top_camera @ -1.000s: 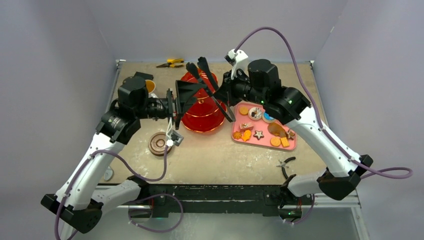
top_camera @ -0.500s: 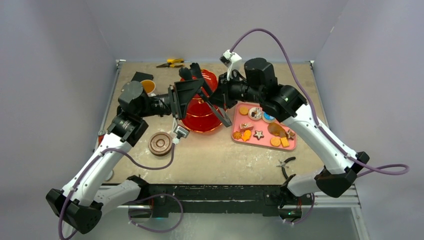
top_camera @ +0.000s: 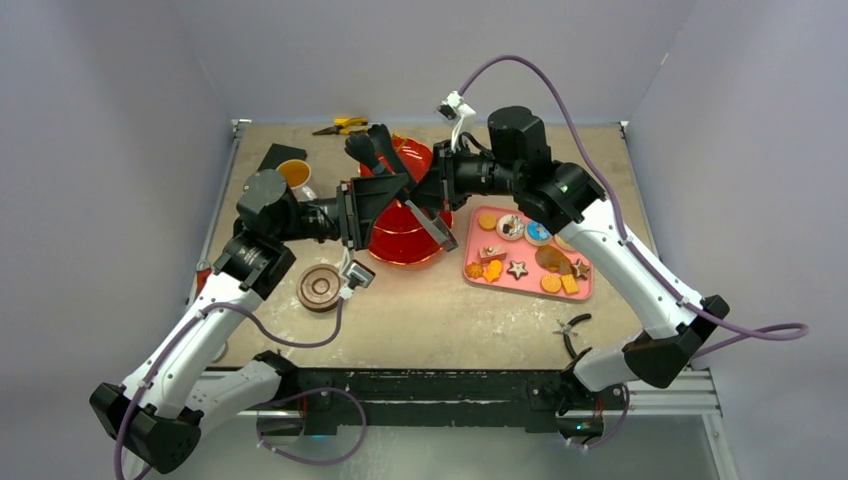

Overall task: Serve the afternoon tea
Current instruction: Adjust the clamp.

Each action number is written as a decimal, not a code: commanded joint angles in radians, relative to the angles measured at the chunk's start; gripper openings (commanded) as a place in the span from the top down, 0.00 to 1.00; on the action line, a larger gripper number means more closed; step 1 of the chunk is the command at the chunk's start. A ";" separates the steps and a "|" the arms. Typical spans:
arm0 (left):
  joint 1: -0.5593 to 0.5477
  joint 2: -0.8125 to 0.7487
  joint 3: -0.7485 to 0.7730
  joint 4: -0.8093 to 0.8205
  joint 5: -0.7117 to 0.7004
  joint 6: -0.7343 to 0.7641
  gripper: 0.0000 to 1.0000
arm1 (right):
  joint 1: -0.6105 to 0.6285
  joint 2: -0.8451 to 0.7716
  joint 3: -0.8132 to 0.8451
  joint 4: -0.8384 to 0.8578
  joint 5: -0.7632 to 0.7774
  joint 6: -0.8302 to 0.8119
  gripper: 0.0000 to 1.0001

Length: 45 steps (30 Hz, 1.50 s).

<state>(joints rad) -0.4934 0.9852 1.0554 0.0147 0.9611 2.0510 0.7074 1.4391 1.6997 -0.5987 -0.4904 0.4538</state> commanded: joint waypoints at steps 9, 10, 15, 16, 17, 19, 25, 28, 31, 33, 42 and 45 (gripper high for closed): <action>-0.011 0.001 0.005 0.147 0.051 0.194 1.00 | -0.091 -0.031 -0.101 0.107 -0.042 0.045 1.00; -0.011 0.002 0.007 0.161 0.056 0.181 1.00 | -0.099 -0.031 -0.113 0.114 -0.042 0.046 1.00; -0.017 0.012 0.022 0.266 0.074 0.132 1.00 | -0.129 -0.027 -0.150 0.127 -0.026 0.069 1.00; -0.018 0.014 0.026 0.286 0.079 0.129 1.00 | -0.131 -0.026 -0.153 0.124 -0.021 0.072 1.00; -0.020 0.017 0.031 0.308 0.085 0.124 1.00 | -0.132 -0.025 -0.156 0.121 -0.013 0.073 1.00; -0.023 0.023 0.043 0.351 0.090 0.102 1.00 | -0.136 -0.025 -0.165 0.116 0.001 0.075 1.00; -0.032 0.040 0.088 0.440 0.088 0.049 1.00 | -0.156 -0.038 -0.209 0.112 0.021 0.083 1.00; -0.040 0.047 0.111 0.465 0.102 0.035 1.00 | -0.162 -0.043 -0.223 0.109 0.021 0.087 1.00; -0.059 0.049 0.132 0.493 0.109 0.009 1.00 | -0.165 -0.051 -0.236 0.109 0.023 0.089 1.00; -0.074 0.049 0.142 0.511 0.109 -0.011 1.00 | -0.170 -0.053 -0.245 0.111 0.026 0.089 1.00; -0.189 0.043 0.172 0.523 0.110 -0.021 1.00 | -0.192 -0.050 -0.287 0.112 0.080 0.107 1.00; -0.217 0.048 0.197 0.478 0.102 0.032 1.00 | -0.215 -0.049 -0.311 0.103 0.108 0.112 1.00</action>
<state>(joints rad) -0.6216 1.0992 1.0904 0.2501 0.9325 2.0449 0.5602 1.3205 1.4666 -0.4015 -0.6209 0.6456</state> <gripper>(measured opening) 0.064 0.039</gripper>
